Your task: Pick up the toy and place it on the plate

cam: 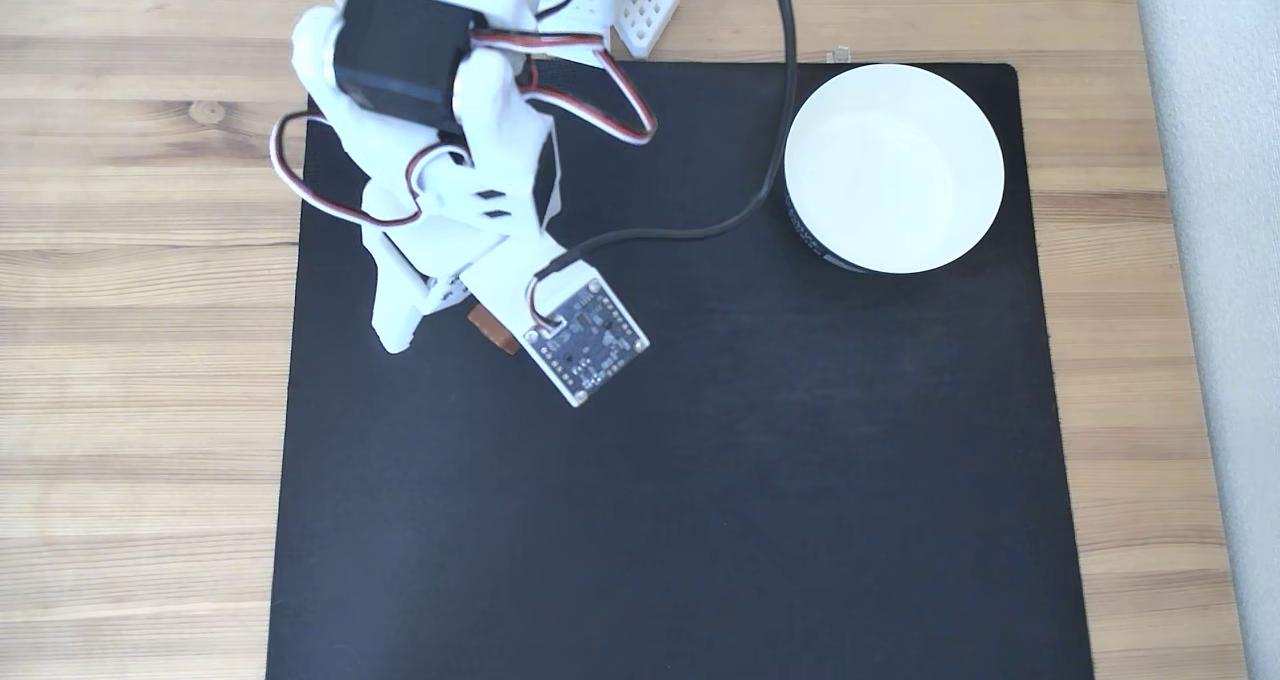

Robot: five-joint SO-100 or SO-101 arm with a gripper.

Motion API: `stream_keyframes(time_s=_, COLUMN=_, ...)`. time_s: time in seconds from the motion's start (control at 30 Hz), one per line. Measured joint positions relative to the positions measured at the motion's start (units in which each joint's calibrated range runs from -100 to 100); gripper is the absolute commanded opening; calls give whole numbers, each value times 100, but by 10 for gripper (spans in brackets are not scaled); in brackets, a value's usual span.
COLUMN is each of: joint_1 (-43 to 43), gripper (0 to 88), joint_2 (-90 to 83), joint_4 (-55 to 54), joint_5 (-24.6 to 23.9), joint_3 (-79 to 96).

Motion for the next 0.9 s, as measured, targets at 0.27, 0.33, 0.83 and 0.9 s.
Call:
stream_keyframes(time_s=0.27, joint_1=8, gripper=360, joint_2=300, joint_4=0, joint_5=0, joint_3=0)
stream_keyframes(time_s=0.33, joint_1=0, gripper=343, joint_2=300, joint_4=-59, joint_5=0, joint_3=0)
stream_keyframes(time_s=0.83, joint_1=-150, gripper=342, joint_2=1316, joint_4=-523, joint_5=-5, joint_3=0)
stream_keyframes(time_s=0.9, joint_1=-141, gripper=342, joint_2=1457, joint_4=-608, joint_5=-5, joint_3=0)
